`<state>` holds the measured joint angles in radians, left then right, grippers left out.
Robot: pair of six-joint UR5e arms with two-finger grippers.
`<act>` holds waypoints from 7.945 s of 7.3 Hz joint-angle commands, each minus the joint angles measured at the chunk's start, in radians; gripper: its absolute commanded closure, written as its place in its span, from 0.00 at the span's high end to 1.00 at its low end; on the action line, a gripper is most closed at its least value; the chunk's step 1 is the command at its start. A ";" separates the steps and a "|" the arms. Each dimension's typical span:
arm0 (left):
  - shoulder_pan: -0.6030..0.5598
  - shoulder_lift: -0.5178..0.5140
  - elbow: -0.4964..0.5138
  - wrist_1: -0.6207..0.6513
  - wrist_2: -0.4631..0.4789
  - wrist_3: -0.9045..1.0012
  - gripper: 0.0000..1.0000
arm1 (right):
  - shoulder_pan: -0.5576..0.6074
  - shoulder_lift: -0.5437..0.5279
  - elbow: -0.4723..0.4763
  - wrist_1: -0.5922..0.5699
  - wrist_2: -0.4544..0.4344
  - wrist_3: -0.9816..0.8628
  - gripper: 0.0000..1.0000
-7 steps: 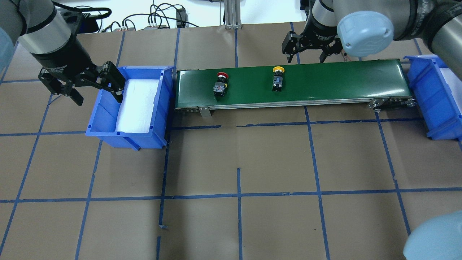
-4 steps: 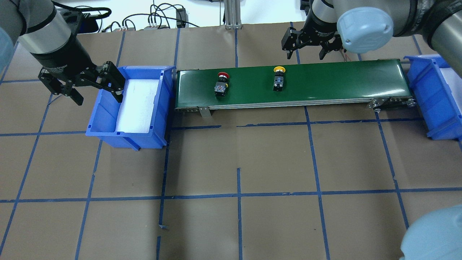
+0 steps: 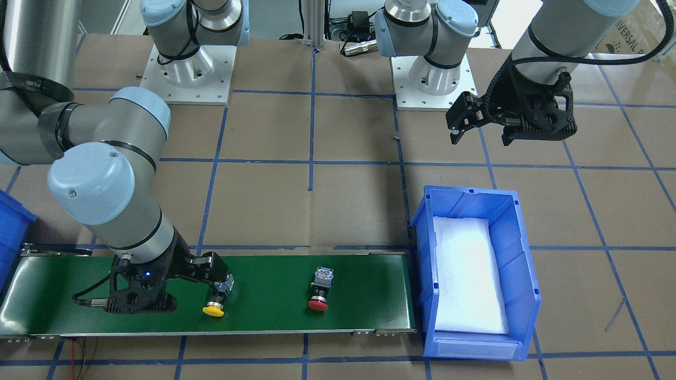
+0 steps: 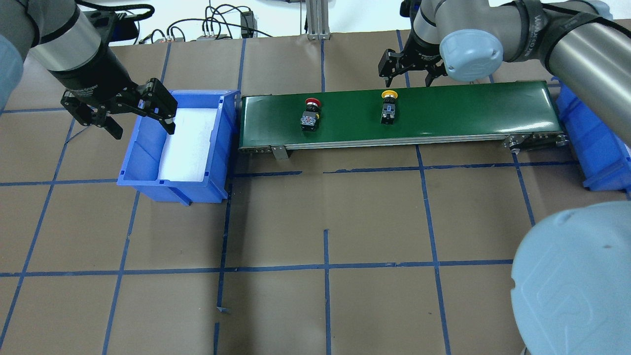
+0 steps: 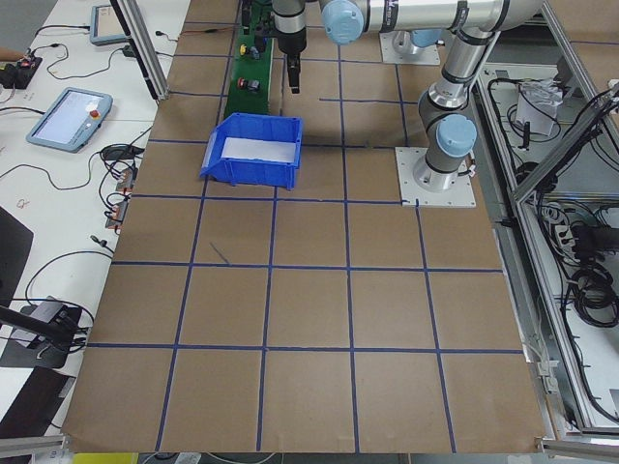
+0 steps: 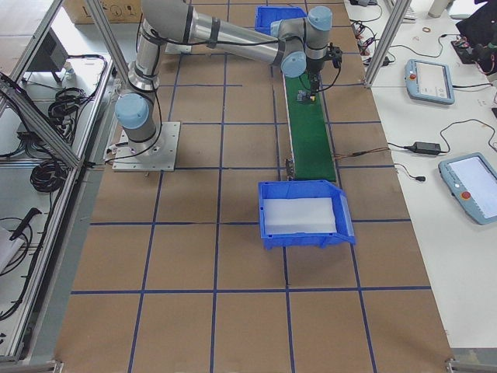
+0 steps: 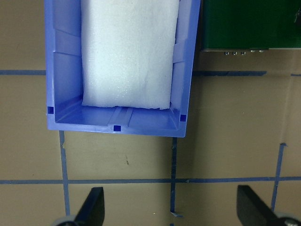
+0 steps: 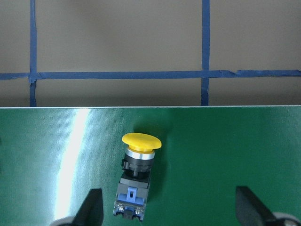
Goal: Transport two buttons from left to right
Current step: 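Move the right gripper along the belt above the yellow button, then lower the right gripper and grasp the yellow button on the belt, then carry the yellow button into the far blue bin with the right gripper, then release the yellow button in the bin and raise the right gripper, then move the right gripper back over the red button on the belt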
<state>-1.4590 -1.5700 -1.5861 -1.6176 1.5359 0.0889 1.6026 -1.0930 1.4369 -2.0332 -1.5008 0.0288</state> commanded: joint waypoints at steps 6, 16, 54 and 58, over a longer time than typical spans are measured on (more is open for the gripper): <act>0.000 -0.005 0.003 0.028 0.006 -0.003 1.00 | -0.003 0.073 0.008 -0.039 -0.001 0.002 1.00; -0.003 -0.008 -0.008 0.024 0.009 -0.002 1.00 | -0.022 0.085 0.010 -0.042 0.003 -0.036 0.04; -0.007 0.004 0.000 -0.016 0.067 -0.006 1.00 | -0.124 -0.265 0.185 0.087 -0.075 -0.060 1.00; -0.007 0.004 0.000 -0.016 0.069 -0.005 1.00 | -0.078 -0.249 0.209 0.056 -0.075 0.034 1.00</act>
<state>-1.4670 -1.5662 -1.5857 -1.6337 1.6044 0.0843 1.4985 -1.3485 1.6425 -1.9550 -1.5765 0.0329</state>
